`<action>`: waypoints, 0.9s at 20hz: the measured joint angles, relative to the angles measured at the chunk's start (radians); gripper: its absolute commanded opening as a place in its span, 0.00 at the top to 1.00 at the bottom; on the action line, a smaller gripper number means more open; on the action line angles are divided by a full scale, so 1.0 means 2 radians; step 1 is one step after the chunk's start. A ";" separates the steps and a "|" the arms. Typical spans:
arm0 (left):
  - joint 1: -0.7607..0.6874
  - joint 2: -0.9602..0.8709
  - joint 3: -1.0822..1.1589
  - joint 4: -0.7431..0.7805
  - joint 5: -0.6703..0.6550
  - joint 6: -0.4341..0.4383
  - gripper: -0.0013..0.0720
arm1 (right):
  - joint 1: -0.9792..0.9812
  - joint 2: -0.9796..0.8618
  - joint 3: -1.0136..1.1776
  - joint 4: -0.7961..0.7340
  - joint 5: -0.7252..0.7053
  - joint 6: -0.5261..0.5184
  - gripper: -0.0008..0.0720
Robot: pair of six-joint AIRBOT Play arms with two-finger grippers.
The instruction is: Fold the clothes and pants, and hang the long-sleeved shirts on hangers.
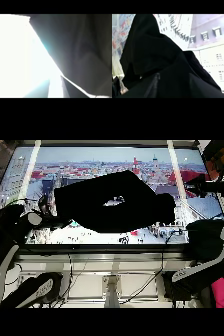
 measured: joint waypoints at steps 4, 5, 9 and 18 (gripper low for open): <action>0.002 -0.029 -0.019 -0.051 0.068 -0.016 0.19 | 0.001 0.000 -0.001 0.016 -0.009 0.001 0.18; 0.002 -0.039 -0.021 -0.066 0.084 -0.017 0.19 | 0.001 0.000 -0.001 0.018 -0.010 0.001 0.18; 0.002 -0.076 -0.024 -0.126 0.139 -0.019 0.26 | 0.001 0.000 0.000 0.030 -0.013 0.001 0.18; 0.003 -0.115 -0.017 -0.189 0.196 -0.020 0.97 | 0.000 0.000 0.000 0.047 -0.020 0.001 0.19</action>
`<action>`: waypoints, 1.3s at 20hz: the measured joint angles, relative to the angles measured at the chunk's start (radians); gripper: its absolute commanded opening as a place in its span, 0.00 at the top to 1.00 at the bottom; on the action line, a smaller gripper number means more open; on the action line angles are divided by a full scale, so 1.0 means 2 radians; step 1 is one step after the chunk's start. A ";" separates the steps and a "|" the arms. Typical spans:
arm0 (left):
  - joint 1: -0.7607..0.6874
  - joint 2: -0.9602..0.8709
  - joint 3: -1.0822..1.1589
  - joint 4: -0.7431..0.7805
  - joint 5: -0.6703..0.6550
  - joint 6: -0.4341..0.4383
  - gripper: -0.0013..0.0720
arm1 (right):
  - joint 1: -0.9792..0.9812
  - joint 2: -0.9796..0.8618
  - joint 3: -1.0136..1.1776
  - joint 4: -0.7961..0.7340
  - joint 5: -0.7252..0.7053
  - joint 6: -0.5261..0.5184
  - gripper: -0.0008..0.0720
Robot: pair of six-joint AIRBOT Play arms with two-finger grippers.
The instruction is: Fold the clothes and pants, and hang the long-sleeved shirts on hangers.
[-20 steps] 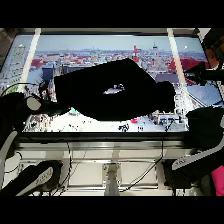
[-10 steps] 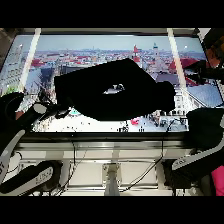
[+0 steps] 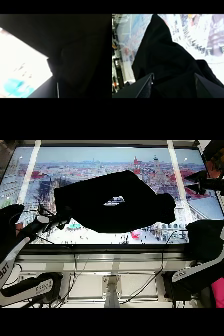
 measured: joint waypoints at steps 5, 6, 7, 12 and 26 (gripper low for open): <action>0.005 0.067 0.011 0.022 -0.017 0.033 0.98 | -0.008 0.000 0.000 -0.006 0.008 0.000 0.24; 0.011 0.092 0.012 0.046 -0.037 0.034 0.98 | -0.010 0.000 0.000 -0.014 0.013 0.001 0.24; 0.021 0.120 0.013 0.080 -0.066 0.023 0.98 | -0.012 0.000 0.000 -0.022 0.018 0.006 0.24; 0.077 0.251 0.007 0.333 -0.285 -0.059 0.98 | -0.010 0.000 -0.002 -0.075 0.044 0.047 0.24; 0.123 0.307 -0.050 0.502 -0.368 -0.076 0.98 | 0.039 0.000 -0.144 -0.152 0.098 0.088 0.24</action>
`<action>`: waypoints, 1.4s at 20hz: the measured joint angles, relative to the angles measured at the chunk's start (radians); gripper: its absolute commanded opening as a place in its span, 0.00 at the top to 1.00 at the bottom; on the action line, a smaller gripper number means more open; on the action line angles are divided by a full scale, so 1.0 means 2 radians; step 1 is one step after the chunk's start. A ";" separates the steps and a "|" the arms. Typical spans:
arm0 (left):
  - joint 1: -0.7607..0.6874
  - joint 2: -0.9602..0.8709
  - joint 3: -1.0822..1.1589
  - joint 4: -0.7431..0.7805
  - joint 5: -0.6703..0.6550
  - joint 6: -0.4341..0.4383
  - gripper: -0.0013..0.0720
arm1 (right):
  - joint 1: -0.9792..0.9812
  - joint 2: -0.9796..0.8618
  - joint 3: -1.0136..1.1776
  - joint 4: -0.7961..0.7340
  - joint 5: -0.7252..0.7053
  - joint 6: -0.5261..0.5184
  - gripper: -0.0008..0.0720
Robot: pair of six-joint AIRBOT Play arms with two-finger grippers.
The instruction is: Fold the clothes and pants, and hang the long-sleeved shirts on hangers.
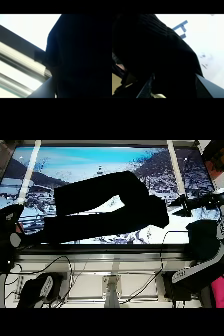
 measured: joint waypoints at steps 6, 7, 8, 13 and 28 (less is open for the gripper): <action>0.000 -0.031 -0.001 0.004 0.007 0.002 0.98 | 0.008 0.000 -0.044 -0.025 0.002 0.005 0.24; 0.000 -0.033 -0.001 0.004 0.008 0.002 0.98 | 0.011 0.000 -0.048 -0.027 -0.002 0.005 0.24; 0.000 -0.035 -0.001 0.003 0.008 0.002 0.98 | 0.015 0.000 -0.051 -0.028 -0.007 0.005 0.24; 0.000 -0.037 -0.002 -0.027 0.027 0.003 0.98 | 0.038 0.000 -0.057 -0.022 -0.034 0.005 0.97; -0.004 -0.222 0.200 -0.103 0.171 0.026 0.98 | 0.019 0.002 0.204 0.013 -0.159 0.149 0.96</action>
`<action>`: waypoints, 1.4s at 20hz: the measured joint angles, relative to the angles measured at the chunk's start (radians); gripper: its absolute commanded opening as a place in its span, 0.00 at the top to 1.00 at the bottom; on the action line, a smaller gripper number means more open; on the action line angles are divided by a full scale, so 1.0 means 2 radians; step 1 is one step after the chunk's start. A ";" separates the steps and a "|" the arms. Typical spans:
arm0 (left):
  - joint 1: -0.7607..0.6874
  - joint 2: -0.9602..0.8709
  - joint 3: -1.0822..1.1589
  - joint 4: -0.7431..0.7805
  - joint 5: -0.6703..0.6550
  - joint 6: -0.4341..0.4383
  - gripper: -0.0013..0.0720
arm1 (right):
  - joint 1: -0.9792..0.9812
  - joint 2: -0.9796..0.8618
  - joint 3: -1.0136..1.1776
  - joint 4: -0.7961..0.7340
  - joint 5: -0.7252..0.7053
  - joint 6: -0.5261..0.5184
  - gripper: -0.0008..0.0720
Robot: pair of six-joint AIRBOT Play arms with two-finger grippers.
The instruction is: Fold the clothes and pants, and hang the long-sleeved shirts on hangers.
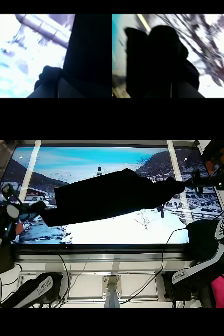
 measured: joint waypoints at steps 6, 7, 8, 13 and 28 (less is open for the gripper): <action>-0.005 -0.062 0.107 -0.008 0.004 0.008 0.98 | 0.006 0.000 0.078 0.005 -0.043 0.030 0.97; -0.005 -0.064 0.113 -0.008 -0.001 0.012 0.98 | 0.006 0.001 0.084 -0.001 -0.035 0.032 0.97; -0.005 -0.065 0.117 -0.007 -0.013 0.017 0.98 | 0.006 0.001 0.087 -0.014 -0.019 0.031 0.97; -0.005 -0.049 0.104 -0.005 -0.064 0.055 0.98 | 0.007 0.012 0.073 -0.093 0.106 -0.021 0.97; -0.026 0.067 -0.105 0.022 -0.110 0.129 0.98 | 0.007 0.224 -0.393 -0.189 0.104 -0.079 0.95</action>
